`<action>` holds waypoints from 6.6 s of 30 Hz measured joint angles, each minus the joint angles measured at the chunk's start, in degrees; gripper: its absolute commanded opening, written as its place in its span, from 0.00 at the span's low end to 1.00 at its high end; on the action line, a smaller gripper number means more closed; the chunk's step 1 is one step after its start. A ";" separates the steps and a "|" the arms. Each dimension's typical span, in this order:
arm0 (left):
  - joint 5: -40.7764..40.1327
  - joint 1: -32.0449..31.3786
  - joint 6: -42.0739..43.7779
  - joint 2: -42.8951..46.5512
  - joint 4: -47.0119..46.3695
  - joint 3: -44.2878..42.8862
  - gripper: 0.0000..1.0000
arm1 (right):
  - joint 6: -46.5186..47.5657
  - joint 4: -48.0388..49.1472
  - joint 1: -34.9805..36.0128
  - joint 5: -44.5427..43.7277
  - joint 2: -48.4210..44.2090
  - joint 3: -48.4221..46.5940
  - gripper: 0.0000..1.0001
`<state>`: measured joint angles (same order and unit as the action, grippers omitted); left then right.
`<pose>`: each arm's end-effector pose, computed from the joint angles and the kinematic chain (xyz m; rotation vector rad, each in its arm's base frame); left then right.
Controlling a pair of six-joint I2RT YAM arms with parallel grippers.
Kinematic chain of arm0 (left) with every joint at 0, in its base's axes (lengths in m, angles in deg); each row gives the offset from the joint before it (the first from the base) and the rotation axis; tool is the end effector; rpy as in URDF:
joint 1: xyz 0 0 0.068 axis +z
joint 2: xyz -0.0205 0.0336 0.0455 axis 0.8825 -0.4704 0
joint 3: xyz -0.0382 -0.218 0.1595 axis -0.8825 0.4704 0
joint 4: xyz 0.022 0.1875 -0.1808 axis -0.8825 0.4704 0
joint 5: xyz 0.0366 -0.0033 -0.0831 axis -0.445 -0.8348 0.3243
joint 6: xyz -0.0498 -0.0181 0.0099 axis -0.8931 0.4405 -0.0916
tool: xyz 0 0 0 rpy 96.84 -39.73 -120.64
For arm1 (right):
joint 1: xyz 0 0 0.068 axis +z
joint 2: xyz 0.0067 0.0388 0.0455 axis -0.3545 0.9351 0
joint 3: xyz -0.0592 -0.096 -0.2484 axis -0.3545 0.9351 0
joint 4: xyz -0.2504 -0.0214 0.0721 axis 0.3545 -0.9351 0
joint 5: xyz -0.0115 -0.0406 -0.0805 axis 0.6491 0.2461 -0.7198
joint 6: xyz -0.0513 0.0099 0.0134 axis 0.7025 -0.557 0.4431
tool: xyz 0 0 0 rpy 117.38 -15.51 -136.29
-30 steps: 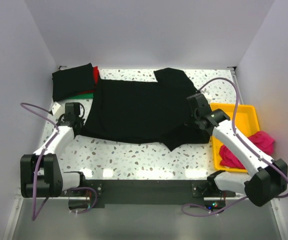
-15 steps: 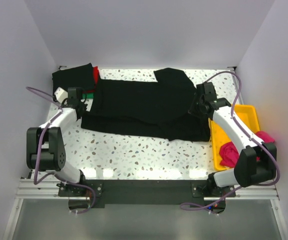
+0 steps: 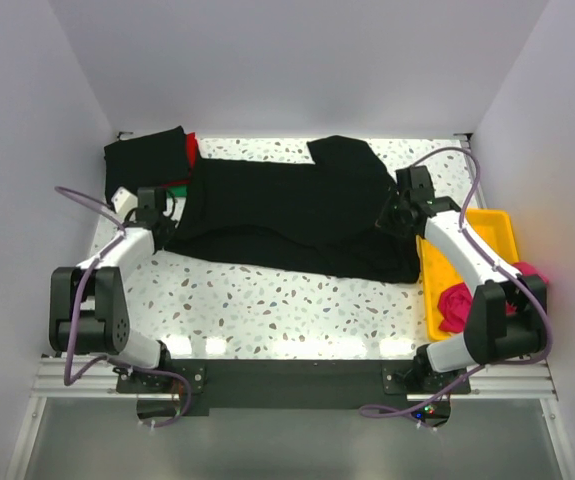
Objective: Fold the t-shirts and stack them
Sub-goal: Fold the tshirt
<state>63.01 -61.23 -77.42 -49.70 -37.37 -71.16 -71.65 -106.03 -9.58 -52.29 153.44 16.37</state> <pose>0.3039 0.0168 0.1910 -1.2724 1.9948 -0.0060 0.3016 0.0584 0.2612 0.5432 2.4414 0.3038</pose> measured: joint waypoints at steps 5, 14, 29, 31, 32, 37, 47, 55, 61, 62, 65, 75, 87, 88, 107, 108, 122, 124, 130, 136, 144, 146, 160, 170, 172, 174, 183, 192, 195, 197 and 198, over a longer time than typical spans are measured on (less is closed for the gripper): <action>-0.81 0.02 -0.20 6.01 1.05 4.92 0.00 | -0.02 0.28 0.00 0.44 -1.55 3.26 0.00; -2.54 0.81 -0.46 22.93 4.28 11.28 0.00 | -0.37 -0.76 0.00 1.44 -15.58 10.16 0.00; -3.98 6.93 0.13 51.45 21.31 16.24 0.00 | -2.23 -14.03 0.00 3.43 -40.68 17.31 0.00; -4.42 6.93 0.13 53.27 24.37 15.19 0.00 | -2.34 -16.39 0.00 3.41 -42.95 17.05 0.00; -4.55 6.93 0.13 53.75 25.22 14.62 0.00 | -2.36 -17.66 0.00 3.41 -43.89 16.68 0.00; -6.23 6.97 0.20 56.48 29.77 10.03 0.00 | -2.36 -21.86 0.00 3.43 -46.31 14.19 0.00; -7.74 7.04 1.70 57.92 32.59 5.90 0.00 | -2.34 -25.11 0.02 3.41 -47.50 11.30 0.00; -2.16 7.08 3.54 45.29 22.23 9.11 0.00 | -2.36 -21.57 0.00 2.84 -38.45 11.32 0.00; -0.37 4.04 2.97 26.45 13.86 8.83 0.00 | -2.97 -14.19 -0.07 1.29 -24.17 11.32 0.00; -0.17 3.58 2.86 23.96 13.38 8.41 0.00 | -3.04 -13.09 -0.20 1.11 -22.29 11.30 0.00; 0.09 2.89 2.47 16.02 12.20 5.70 0.00 | -3.28 -10.60 -0.81 0.98 -18.67 11.30 0.00; -0.52 2.89 2.47 8.24 10.64 -0.94 0.00 | -3.32 -5.05 -4.68 1.51 -16.83 12.07 0.00; 0.22 2.51 2.51 8.24 10.03 -2.67 0.00 | -2.91 -4.92 -7.13 2.95 -23.21 16.50 0.00; 0.22 2.51 2.49 8.24 10.32 -3.15 0.00 | -2.91 -4.90 -7.13 3.19 -24.02 16.85 0.00; -6.14 2.51 4.85 30.40 17.88 -1.51 0.00 | -2.93 -19.74 -7.13 9.16 -46.97 19.37 0.00; -6.36 2.51 5.07 30.60 18.21 -1.31 0.00 | -2.93 -20.85 -7.13 9.42 -47.89 19.30 0.00; -4.87 2.47 7.82 16.09 16.04 -3.52 0.00 | -2.93 -25.14 -7.13 11.89 -47.08 19.34 0.00; -4.15 2.45 8.02 13.35 14.97 -4.13 0.00 | -2.86 -24.50 -7.13 11.67 -44.65 19.34 0.00; -2.71 2.29 8.09 6.38 14.05 -7.96 0.00 | -2.67 -21.77 -7.13 10.56 -37.75 19.37 0.00; -3.13 2.25 8.17 10.32 14.71 -8.35 0.00 | -2.49 -21.57 -7.13 10.64 -40.11 19.37 0.00; -5.03 3.13 9.25 25.22 18.01 -8.33 0.00 | -2.49 -28.37 -7.13 12.41 -50.47 16.59 0.00; -5.38 3.74 9.60 28.00 18.93 -8.26 0.00 | -2.51 -29.99 -7.13 13.03 -52.06 15.13 0.00; -4.81 7.48 12.79 32.46 22.75 -7.39 0.00 | -2.47 -35.10 -7.13 15.17 -55.06 14.56 0.00; -1.68 5.49 12.55 15.26 15.08 -6.71 0.00 | -2.67 -29.35 -7.13 14.51 -45.42 19.39 0.00; -1.75 3.78 12.24 10.29 13.73 -6.80 0.00 | -2.78 -27.69 -7.13 13.77 -42.27 20.11 0.00; -1.81 2.47 11.93 5.86 13.44 -7.61 0.00 | -2.91 -25.94 -7.15 13.03 -38.88 20.46 0.00; -2.01 1.62 9.97 -6.64 12.50 -13.53 0.00 | -3.58 -17.49 -7.23 10.21 -25.00 20.44 0.00; -2.29 1.51 9.55 -9.27 12.35 -17.68 0.00 | -4.48 -11.61 -9.03 10.19 -17.81 19.91 0.00; -2.23 1.51 9.55 -10.01 12.31 -18.21 0.00 | -4.48 -10.14 -9.99 10.47 -16.35 19.91 0.00; -2.23 1.51 9.55 -10.56 12.20 -18.29 0.00 | -4.48 -9.29 -10.23 10.56 -15.63 19.91 0.00; -2.23 1.51 9.55 -10.80 12.15 -18.29 0.00 | -4.48 -8.92 -10.32 10.58 -15.32 19.91 0.00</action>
<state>60.79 -59.72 -67.87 -60.49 -25.22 -89.45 -76.13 -114.95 -19.90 -41.72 138.12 36.28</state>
